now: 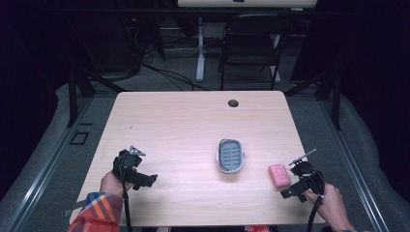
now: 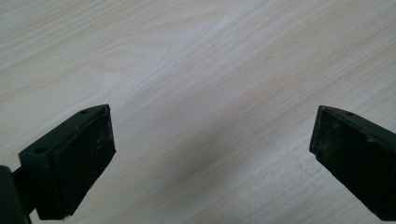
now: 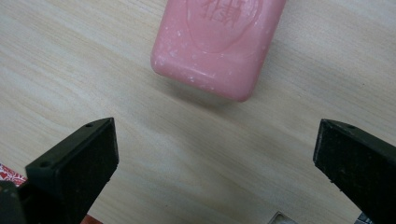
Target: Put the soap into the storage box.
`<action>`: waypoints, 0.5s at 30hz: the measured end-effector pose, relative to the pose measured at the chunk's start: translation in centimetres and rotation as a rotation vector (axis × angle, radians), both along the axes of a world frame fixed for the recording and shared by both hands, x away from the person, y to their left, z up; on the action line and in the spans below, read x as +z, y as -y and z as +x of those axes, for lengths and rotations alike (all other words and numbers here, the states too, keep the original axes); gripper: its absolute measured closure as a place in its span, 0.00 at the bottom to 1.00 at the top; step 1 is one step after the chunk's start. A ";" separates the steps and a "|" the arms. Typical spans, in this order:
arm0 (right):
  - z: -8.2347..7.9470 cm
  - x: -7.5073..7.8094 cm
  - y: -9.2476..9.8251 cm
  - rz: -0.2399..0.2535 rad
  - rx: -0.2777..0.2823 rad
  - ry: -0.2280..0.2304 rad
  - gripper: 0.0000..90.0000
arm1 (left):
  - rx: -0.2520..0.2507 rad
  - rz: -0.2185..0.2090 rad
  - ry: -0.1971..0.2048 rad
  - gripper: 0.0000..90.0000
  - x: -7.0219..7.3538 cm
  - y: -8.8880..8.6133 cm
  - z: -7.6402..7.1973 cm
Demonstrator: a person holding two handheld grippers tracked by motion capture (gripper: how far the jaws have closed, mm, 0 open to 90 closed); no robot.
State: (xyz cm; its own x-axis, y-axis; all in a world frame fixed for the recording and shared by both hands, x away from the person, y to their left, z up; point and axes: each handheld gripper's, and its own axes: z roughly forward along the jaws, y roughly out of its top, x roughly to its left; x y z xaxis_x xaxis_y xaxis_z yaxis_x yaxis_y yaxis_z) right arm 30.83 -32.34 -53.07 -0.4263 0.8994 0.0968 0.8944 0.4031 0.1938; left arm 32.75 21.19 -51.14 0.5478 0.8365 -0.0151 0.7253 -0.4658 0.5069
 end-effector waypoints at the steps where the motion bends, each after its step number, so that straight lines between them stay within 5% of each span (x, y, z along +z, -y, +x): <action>1: 0.0 0.0 0.0 0.001 0.004 -0.003 0.00 | 0.001 0.000 -0.001 0.00 0.0 0.0 0.0; 15: 0.3 0.4 -0.6 -0.015 -0.003 0.021 0.00 | 0.006 0.004 0.002 0.00 0.0 -0.2 -0.2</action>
State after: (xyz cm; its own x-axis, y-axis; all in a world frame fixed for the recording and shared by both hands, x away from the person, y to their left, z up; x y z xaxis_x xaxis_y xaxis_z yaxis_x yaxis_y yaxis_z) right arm 31.14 -31.77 -52.72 -0.4251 0.9021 0.0745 0.8916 0.4031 0.2064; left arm 32.55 21.34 -51.11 0.5427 0.8398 -0.0109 0.7272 -0.4633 0.5065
